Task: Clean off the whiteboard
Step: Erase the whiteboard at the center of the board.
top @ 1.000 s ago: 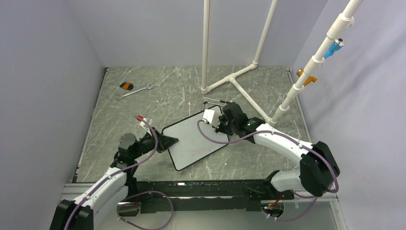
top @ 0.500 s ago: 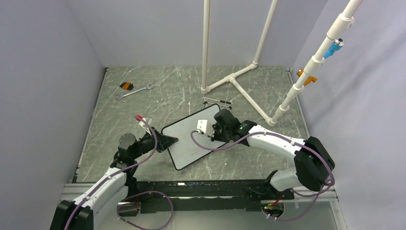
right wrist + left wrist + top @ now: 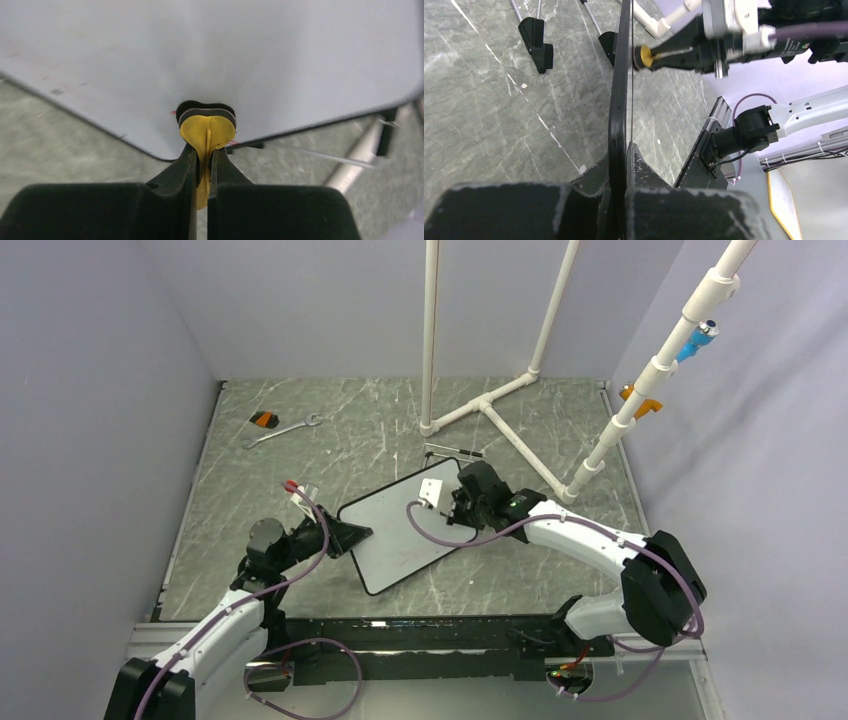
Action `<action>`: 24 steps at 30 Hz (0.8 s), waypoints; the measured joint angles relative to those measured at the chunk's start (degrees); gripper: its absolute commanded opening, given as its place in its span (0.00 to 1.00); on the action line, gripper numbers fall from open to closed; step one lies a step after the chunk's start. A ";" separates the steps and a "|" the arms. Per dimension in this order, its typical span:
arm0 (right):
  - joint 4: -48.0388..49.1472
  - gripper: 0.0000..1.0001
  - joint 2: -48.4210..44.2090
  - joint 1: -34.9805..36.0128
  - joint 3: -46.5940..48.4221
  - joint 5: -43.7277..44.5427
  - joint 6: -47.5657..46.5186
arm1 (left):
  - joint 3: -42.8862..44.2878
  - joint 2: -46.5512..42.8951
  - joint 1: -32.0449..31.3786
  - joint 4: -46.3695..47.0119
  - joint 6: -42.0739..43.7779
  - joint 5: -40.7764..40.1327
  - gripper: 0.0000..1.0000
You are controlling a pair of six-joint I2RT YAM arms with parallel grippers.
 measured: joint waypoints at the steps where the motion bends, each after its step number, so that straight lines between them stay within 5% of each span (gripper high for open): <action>1: -1.62 0.00 0.24 0.63 0.00 -1.44 -1.18 | 0.00 -0.28 0.00 -0.22 0.00 0.00 0.00; 8: -7.32 0.00 2.03 4.17 0.00 -6.01 -4.70 | 0.00 -0.96 0.00 -0.85 0.07 0.04 0.00; 19: 1.95 0.00 -1.79 -4.09 0.00 1.14 4.48 | 0.00 -0.57 0.00 -0.46 0.04 0.04 0.00; 24: 0.15 0.00 -1.16 -3.69 0.02 -2.36 2.97 | 0.00 -0.02 0.00 0.00 0.00 0.17 0.00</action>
